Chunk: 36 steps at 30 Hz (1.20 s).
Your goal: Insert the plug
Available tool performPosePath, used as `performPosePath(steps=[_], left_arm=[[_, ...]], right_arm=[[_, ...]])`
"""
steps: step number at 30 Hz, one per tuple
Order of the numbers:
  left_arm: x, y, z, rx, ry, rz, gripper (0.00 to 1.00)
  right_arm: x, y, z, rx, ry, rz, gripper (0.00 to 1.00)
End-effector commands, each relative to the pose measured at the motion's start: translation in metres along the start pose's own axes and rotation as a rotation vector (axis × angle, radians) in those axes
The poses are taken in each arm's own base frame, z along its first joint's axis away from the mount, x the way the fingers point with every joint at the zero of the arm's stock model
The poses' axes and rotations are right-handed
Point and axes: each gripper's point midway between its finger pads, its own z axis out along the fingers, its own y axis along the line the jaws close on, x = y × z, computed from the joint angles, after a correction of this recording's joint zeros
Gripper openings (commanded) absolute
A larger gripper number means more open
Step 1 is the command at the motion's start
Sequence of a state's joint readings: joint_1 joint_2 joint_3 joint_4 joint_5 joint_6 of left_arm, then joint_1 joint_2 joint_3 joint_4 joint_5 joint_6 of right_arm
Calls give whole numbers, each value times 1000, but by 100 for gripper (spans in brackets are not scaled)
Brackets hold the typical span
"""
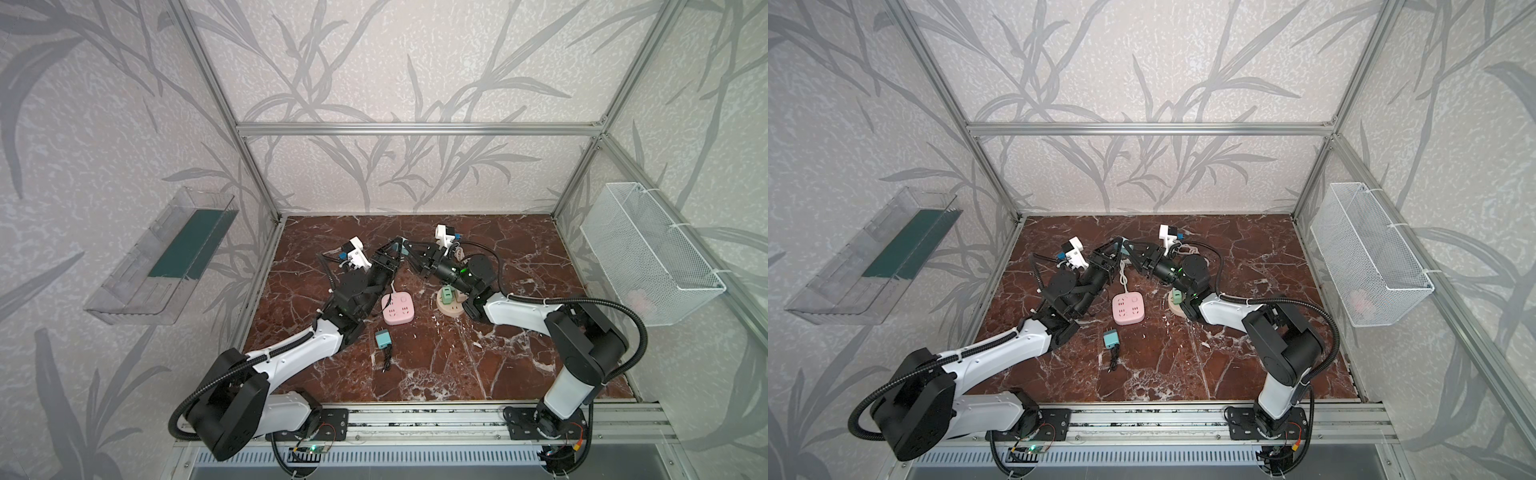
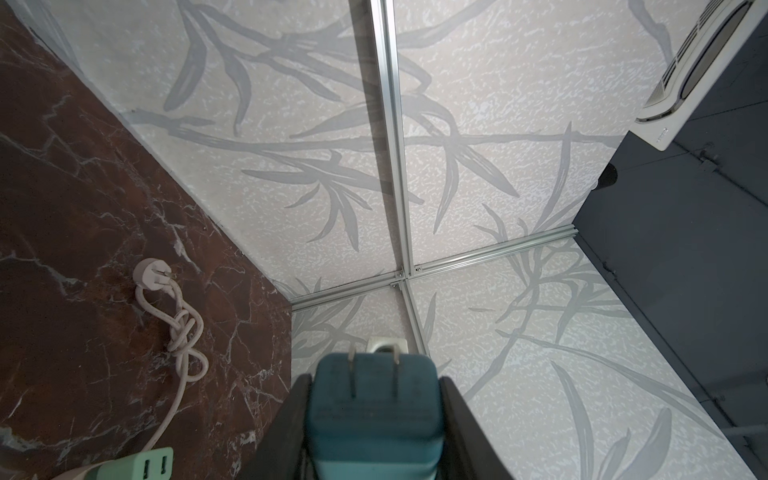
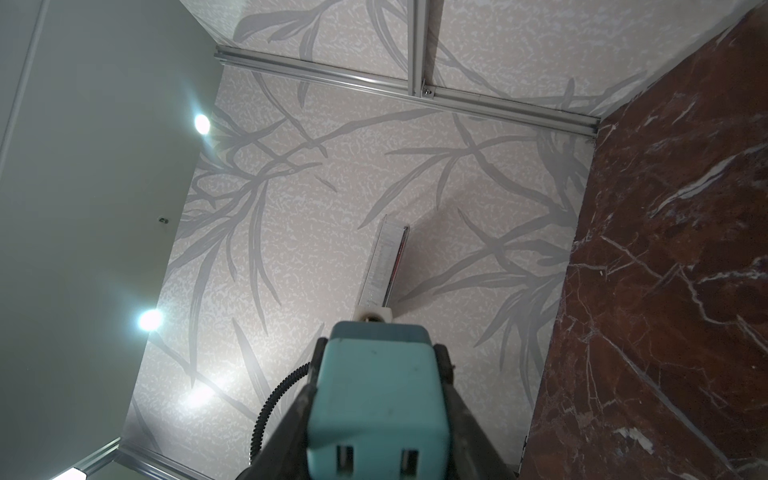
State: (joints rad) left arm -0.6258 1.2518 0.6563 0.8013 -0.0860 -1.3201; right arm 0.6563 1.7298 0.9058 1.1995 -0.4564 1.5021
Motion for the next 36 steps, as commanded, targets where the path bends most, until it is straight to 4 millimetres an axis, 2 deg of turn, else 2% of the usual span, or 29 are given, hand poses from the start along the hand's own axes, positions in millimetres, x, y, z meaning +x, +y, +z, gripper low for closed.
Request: performPosePath(steps=[1, 2, 3, 8, 12, 15, 20, 23, 24, 29, 32, 36], left_arm=[[-15, -5, -19, -83, -4, 113, 93], [-26, -4, -30, -141, -24, 180, 98], [-36, -2, -40, -193, -47, 236, 99], [-91, -6, -98, -359, -154, 443, 99], [-101, -5, -121, -498, -94, 602, 98], [-95, 11, -121, -629, 48, 693, 98], [-85, 44, -114, -750, 226, 668, 96], [-90, 55, -112, -760, 231, 605, 96], [-93, 58, -111, -749, 228, 571, 96], [-110, 80, -108, -718, 190, 405, 93], [-109, 98, -104, -745, 208, 378, 91], [-98, 124, -95, -749, 255, 325, 85]], right_arm=[[5, -6, 3, 58, 59, -15, 0], [7, -16, 2, 100, 76, -14, 0], [9, -15, 1, 126, 93, -22, 0], [21, -49, -11, 363, 183, -56, 0], [28, -68, -20, 520, 259, -88, 0], [29, -75, -24, 609, 304, -106, 0], [26, -80, -31, 771, 375, -198, 0], [24, -76, -34, 834, 392, -263, 0], [25, -85, -36, 867, 405, -271, 0], [30, -93, -33, 960, 471, -329, 0], [34, -94, -30, 971, 482, -331, 0], [34, -92, -32, 971, 476, -341, 0]])
